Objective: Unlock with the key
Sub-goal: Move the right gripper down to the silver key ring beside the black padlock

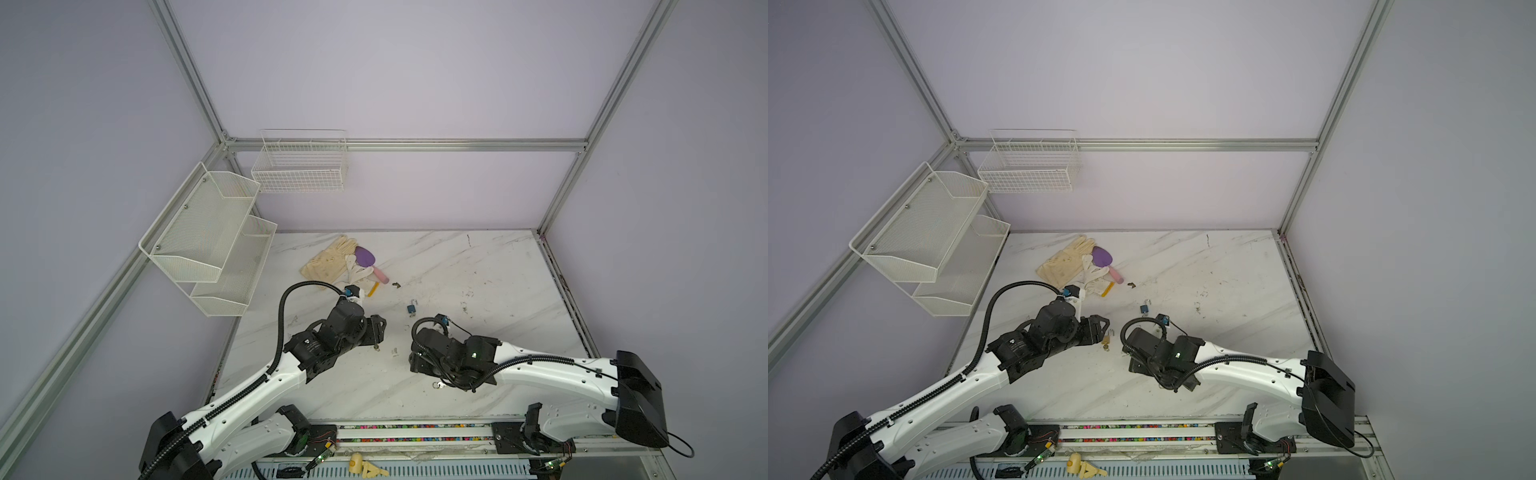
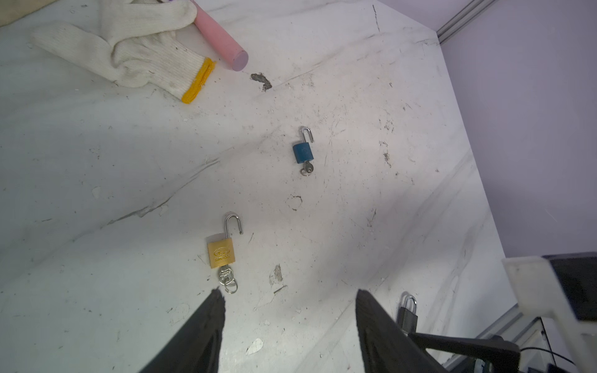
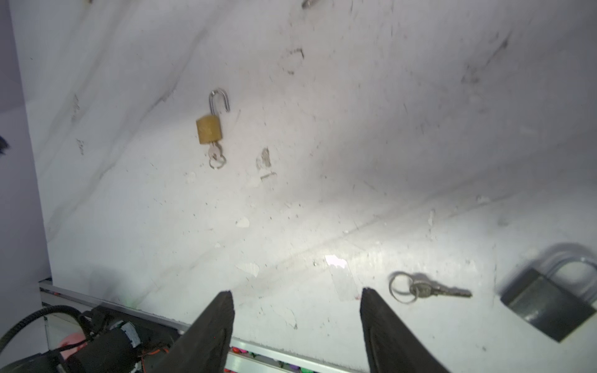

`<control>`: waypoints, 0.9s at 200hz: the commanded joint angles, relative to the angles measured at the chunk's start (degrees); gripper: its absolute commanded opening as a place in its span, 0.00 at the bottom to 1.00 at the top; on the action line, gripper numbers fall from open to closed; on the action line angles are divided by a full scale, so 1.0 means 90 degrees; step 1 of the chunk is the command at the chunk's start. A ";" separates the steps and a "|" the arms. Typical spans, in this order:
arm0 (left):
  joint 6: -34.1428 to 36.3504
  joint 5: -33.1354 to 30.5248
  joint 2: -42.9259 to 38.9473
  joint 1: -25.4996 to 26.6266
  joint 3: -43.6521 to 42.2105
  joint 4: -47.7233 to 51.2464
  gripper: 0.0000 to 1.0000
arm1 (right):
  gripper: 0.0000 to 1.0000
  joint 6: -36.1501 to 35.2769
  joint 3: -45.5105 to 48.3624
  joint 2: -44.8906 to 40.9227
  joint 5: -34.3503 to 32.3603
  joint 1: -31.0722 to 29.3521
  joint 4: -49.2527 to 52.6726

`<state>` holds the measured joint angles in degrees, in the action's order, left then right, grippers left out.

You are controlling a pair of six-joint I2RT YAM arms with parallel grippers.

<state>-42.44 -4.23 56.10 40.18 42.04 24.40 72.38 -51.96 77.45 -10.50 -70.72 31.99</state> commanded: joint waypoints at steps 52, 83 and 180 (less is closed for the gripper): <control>0.0618 0.1062 -0.0306 -0.0023 -0.0457 -0.0845 0.65 | 0.57 0.3877 0.1246 0.0179 -0.0355 -0.1089 -0.0517; 0.0720 0.1214 -0.0167 -0.0022 -0.0434 -0.1153 0.65 | 0.52 0.4575 0.1529 -0.0168 -0.0427 -0.1088 -0.0639; 0.1047 0.0998 0.0219 -0.0051 -0.0259 -0.1296 0.70 | 0.45 0.4760 0.1594 0.0022 -0.0321 -0.0507 -0.0309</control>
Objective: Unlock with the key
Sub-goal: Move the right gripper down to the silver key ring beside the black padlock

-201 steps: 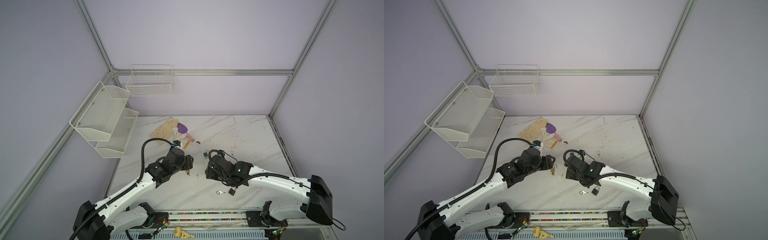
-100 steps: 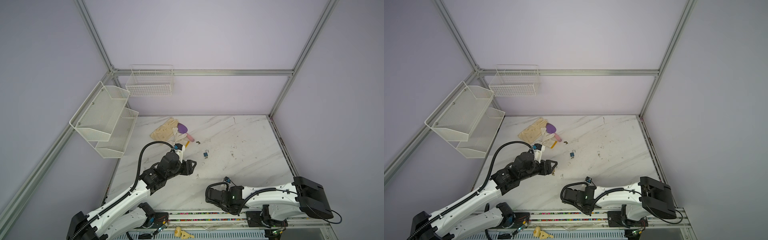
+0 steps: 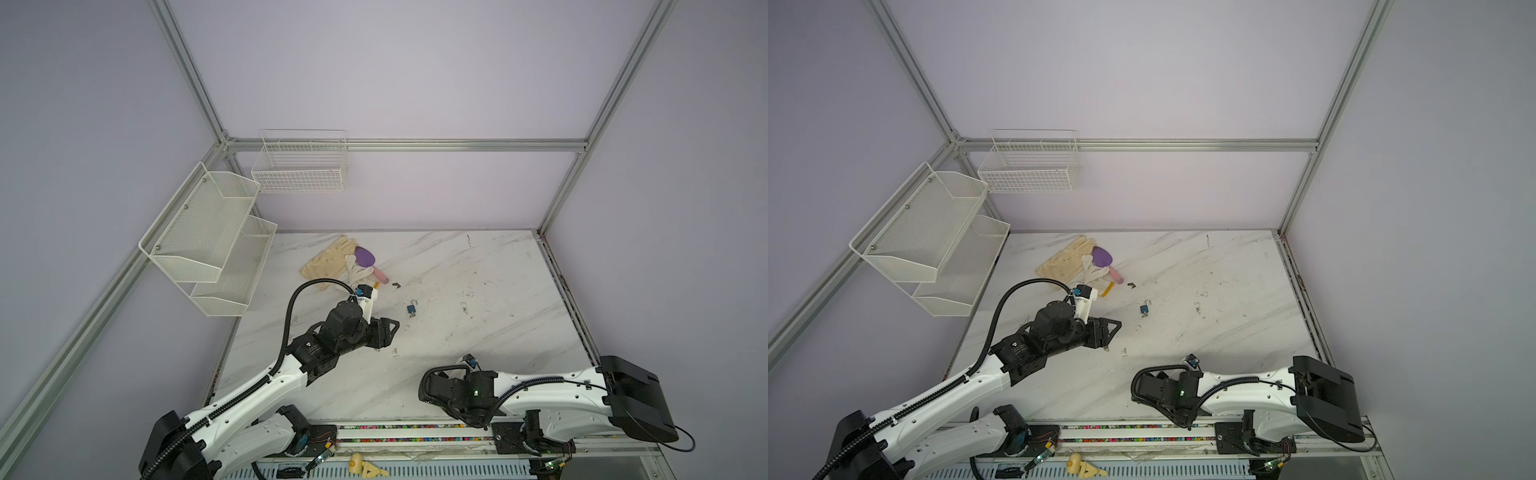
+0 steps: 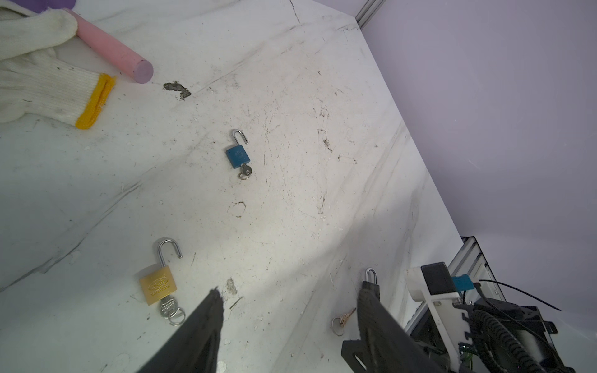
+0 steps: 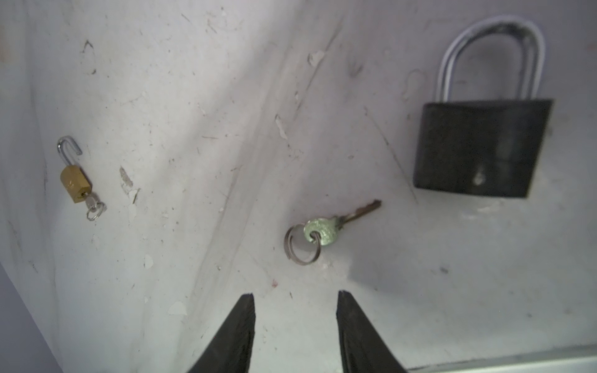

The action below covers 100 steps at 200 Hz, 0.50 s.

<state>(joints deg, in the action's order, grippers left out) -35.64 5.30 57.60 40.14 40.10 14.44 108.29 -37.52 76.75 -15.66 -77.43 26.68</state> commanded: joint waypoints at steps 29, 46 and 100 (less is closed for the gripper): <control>0.0385 -0.0098 0.0169 -0.0080 0.0012 -0.0162 0.70 | 0.39 0.0344 -0.0172 0.0385 0.0388 0.0608 0.0321; 0.0389 -0.0130 0.0219 -0.0090 0.0040 -0.0121 0.70 | 0.38 0.0181 -0.0282 0.0529 0.0445 0.0743 0.0333; 0.0428 -0.0126 0.0250 -0.0168 0.0109 0.0006 0.70 | 0.39 -0.0345 -0.0412 0.0789 0.0597 0.1063 0.0280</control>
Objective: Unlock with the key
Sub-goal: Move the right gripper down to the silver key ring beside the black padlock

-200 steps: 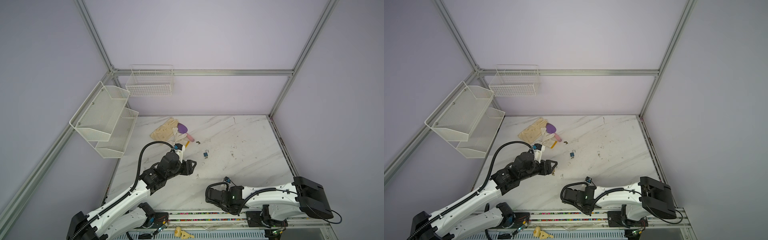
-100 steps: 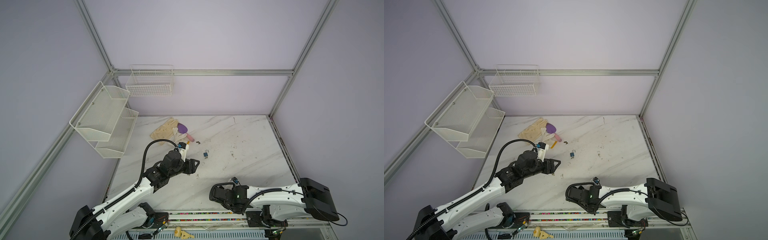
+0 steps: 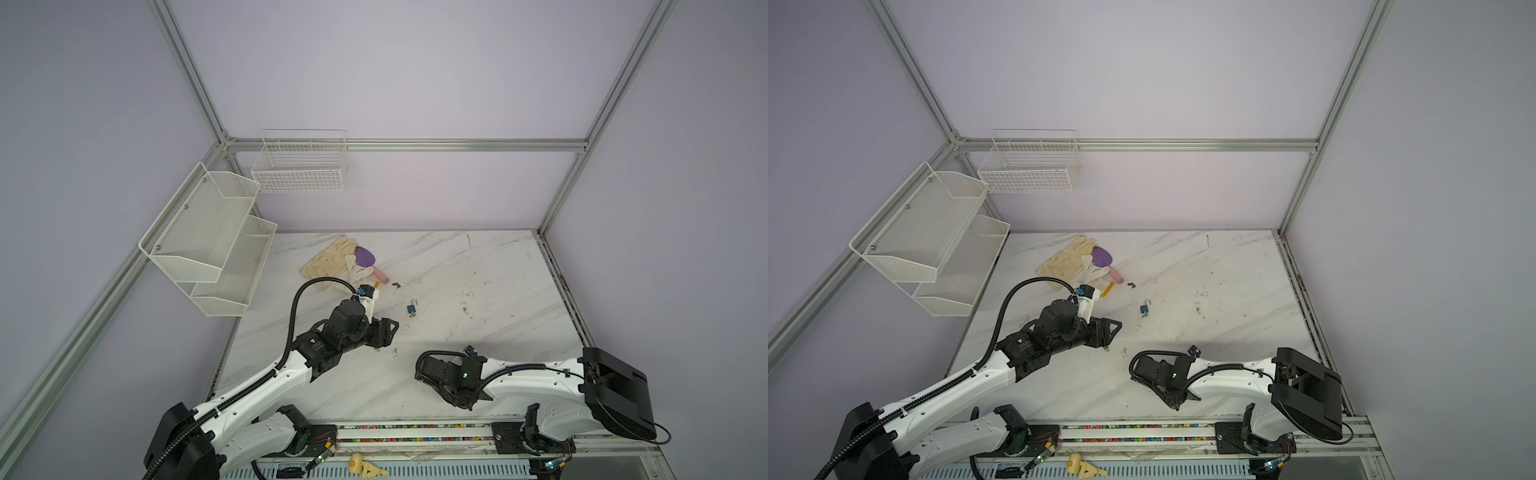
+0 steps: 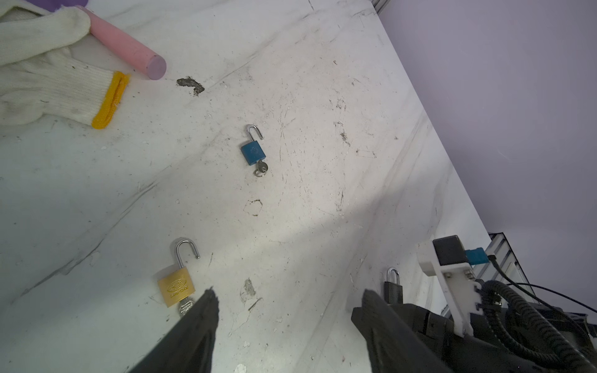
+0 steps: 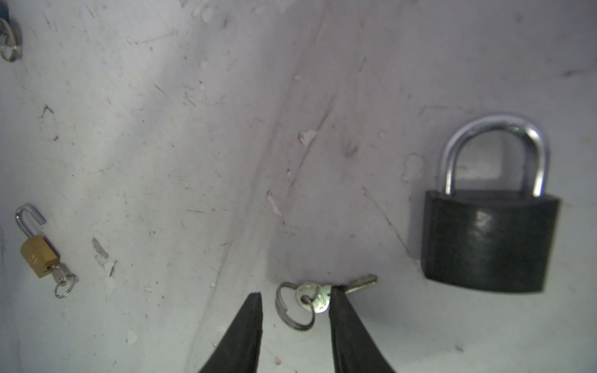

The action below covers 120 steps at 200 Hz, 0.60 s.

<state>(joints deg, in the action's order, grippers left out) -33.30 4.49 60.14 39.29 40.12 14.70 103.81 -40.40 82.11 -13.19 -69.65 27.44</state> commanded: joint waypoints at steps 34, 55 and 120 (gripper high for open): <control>0.0139 -0.0052 -0.0129 -0.0098 0.0101 0.0004 0.70 | 0.39 -0.0528 -0.0390 0.0426 0.0362 0.0588 0.0290; 0.0100 -0.0107 -0.0168 -0.0108 0.0096 0.0054 0.70 | 0.40 -0.0960 -0.0691 0.0447 0.0210 0.0669 0.0638; -0.0429 -0.0359 -0.0425 -0.0121 -0.0082 0.0142 0.70 | 0.47 -0.3757 -0.1704 0.0821 -0.0063 0.0982 0.1650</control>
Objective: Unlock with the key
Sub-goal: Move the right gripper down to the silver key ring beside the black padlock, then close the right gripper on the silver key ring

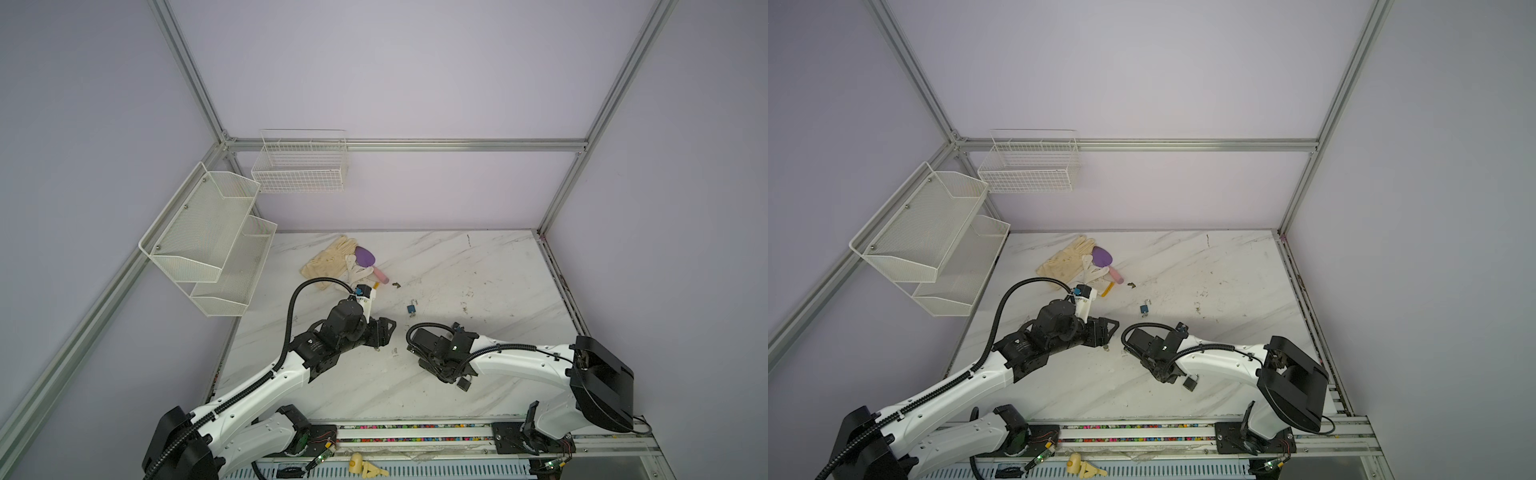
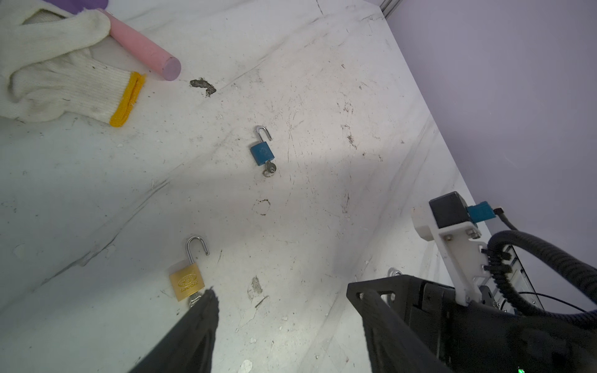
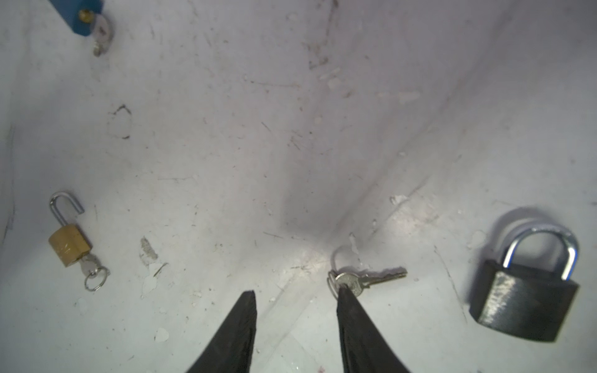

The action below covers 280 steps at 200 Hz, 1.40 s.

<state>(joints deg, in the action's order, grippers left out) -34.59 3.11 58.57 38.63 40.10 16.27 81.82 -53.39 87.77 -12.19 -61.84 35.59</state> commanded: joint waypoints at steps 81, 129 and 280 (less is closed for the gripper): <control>-0.0768 -0.0499 -0.0501 -0.0105 -0.0295 -0.0011 0.70 | 0.47 -0.3163 -0.0410 0.0699 0.0344 0.0468 0.0665; -0.0881 -0.0502 -0.0502 -0.0113 -0.0344 -0.0050 0.70 | 0.37 -0.3313 -0.0327 0.0739 0.0525 0.0514 0.0559; -0.0972 -0.0373 -0.0518 -0.0157 -0.0373 -0.0132 0.70 | 0.23 -0.3549 -0.0238 0.0743 0.0834 0.0504 0.0691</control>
<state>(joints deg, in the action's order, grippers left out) -42.50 -0.69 54.83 37.78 39.35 16.97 50.41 -55.40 94.91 -4.64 -57.41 38.72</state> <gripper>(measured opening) 0.700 0.228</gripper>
